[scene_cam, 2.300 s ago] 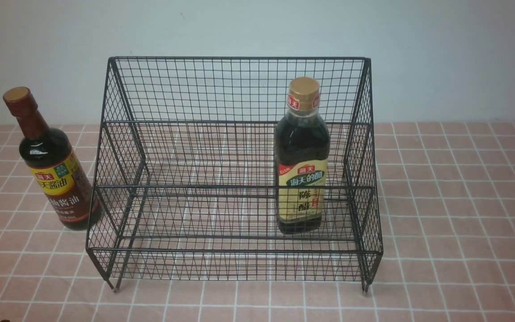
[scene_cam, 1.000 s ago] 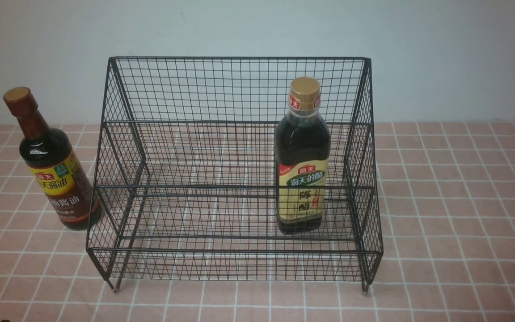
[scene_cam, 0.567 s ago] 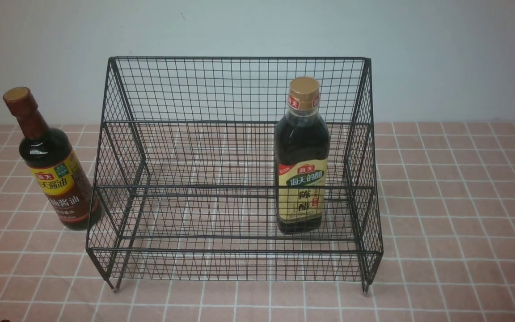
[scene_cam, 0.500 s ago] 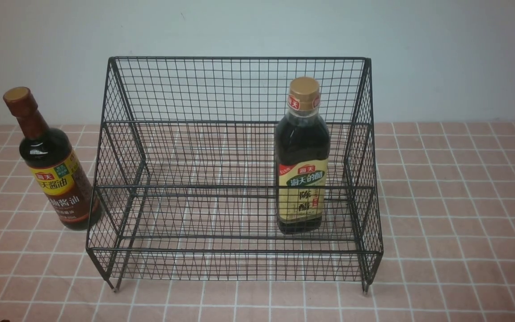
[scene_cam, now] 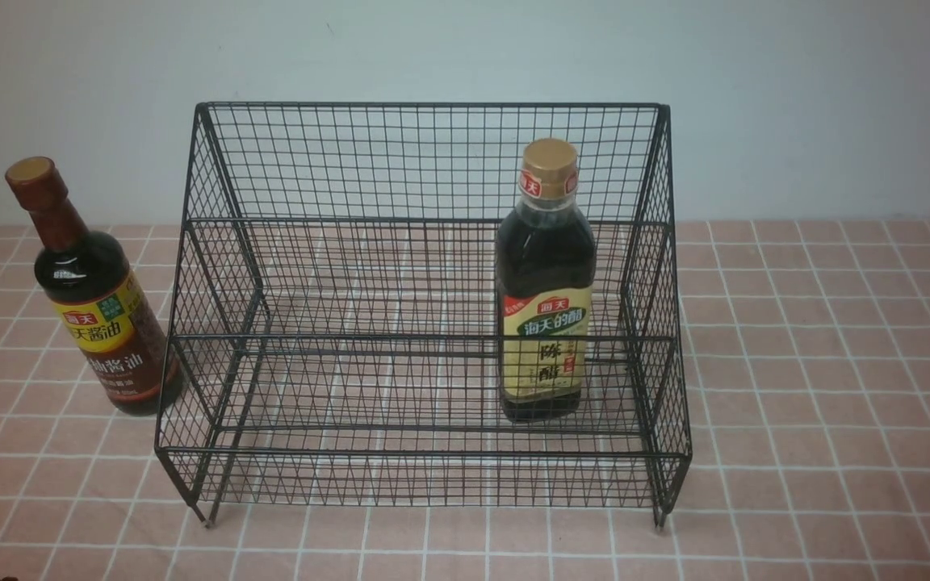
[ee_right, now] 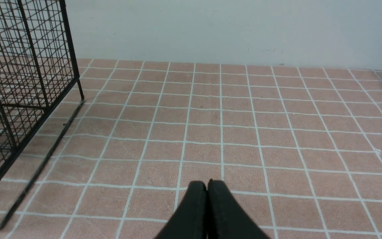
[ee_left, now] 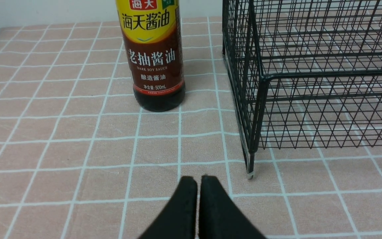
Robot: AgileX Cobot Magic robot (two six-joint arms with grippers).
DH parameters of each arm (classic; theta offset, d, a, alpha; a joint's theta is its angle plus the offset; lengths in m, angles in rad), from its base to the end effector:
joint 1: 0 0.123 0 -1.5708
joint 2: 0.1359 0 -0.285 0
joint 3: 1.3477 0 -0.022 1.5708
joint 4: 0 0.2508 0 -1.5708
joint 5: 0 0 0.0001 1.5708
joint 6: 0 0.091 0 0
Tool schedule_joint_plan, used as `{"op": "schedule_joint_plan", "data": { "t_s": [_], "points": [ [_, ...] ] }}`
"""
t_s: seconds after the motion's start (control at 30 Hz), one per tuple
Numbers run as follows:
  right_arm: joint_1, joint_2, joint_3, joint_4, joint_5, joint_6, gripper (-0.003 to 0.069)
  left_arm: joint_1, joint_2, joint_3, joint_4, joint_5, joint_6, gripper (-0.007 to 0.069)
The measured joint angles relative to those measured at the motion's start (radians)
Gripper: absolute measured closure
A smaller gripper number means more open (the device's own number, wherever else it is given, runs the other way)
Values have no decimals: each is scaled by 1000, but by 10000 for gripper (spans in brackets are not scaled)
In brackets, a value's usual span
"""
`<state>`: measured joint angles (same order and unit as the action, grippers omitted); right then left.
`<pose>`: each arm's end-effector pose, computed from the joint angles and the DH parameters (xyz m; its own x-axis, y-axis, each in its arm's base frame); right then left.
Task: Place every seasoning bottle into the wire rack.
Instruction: Use the left arm to grab the condiment bottle closest to it
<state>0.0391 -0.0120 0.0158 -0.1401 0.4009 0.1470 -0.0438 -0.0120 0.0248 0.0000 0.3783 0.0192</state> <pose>0.0518 -0.0029 0.1729 -0.3083 0.0058 -0.9513 0.0183 0.9998 0.0002 0.0524 -0.0023 0.1715 -0.2981 0.0323 -0.9540 0.0495 0.9986 0.0183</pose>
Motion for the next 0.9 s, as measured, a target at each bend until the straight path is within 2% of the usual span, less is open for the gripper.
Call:
{"op": "schedule_joint_plan", "data": {
  "t_s": [0.07, 0.23, 0.3, 0.4, 0.5, 0.63, 0.77, 0.9],
  "points": [
    [0, 0, 0, 0, 0, 0, 672, 0, 0, 3, -26, -34, -19, 629],
    [0, 0, 0, 0, 0, 0, 672, 0, 0, 4, -265, -255, -159, 629],
    [0, 0, 0, 0, 0, 0, 672, 0, 0, 4, -347, -336, -178, 629],
    [0, 0, 0, 0, 0, 0, 672, 0, 0, 4, -403, -429, -167, 629],
    [0, 0, 0, 0, 0, 0, 672, 0, 0, 4, -426, -615, -123, 629],
    [0, 0, 0, 0, 0, 0, 672, 0, 5, 1, -411, -747, -49, 629],
    [0, 0, 0, 0, -1, 0, 672, 0, 80, -53, -367, -755, 69, 629],
    [0, 0, 0, 0, -1, 0, 672, 0, 268, -159, -344, -712, 203, 629]
  ]
}}
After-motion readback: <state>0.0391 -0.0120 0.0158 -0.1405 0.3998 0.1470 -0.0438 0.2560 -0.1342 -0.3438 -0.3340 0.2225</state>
